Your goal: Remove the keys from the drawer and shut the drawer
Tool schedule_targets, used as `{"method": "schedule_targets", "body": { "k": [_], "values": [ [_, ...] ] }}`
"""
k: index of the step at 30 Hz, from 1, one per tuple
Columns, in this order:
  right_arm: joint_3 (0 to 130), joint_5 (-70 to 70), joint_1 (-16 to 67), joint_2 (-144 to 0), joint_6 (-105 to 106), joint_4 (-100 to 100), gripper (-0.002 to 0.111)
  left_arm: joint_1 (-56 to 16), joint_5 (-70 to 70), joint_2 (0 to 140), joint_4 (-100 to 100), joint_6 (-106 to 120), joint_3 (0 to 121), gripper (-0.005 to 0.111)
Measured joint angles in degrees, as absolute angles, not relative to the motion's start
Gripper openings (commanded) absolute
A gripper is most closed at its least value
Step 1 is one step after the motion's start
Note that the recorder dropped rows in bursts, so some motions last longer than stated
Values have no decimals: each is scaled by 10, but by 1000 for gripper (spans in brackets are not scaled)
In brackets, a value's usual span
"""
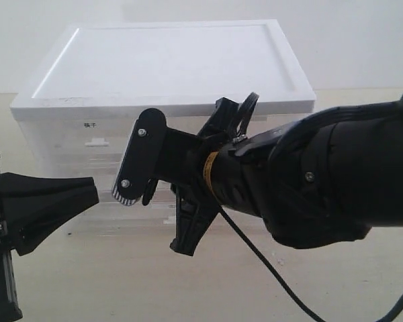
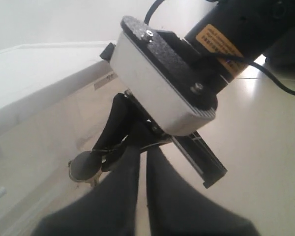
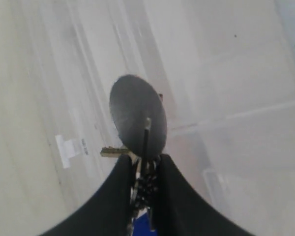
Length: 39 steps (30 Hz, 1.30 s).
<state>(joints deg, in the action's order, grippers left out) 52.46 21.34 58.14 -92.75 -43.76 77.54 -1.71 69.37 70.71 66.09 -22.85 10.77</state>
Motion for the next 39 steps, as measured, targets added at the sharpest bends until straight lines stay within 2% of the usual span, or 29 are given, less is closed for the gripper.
{"method": "schedule_targets", "body": {
  "k": [9,27,39],
  "values": [
    [525,189,581,-925,-466,758,0,-17,676,734,613,-219,106,4],
    [525,175,581,-737,-388,589,0,-17,692,1011,572,-186,193,4],
    [525,203,581,-724,-255,459,0,-17,692,1036,513,-173,207,4]
  ]
}}
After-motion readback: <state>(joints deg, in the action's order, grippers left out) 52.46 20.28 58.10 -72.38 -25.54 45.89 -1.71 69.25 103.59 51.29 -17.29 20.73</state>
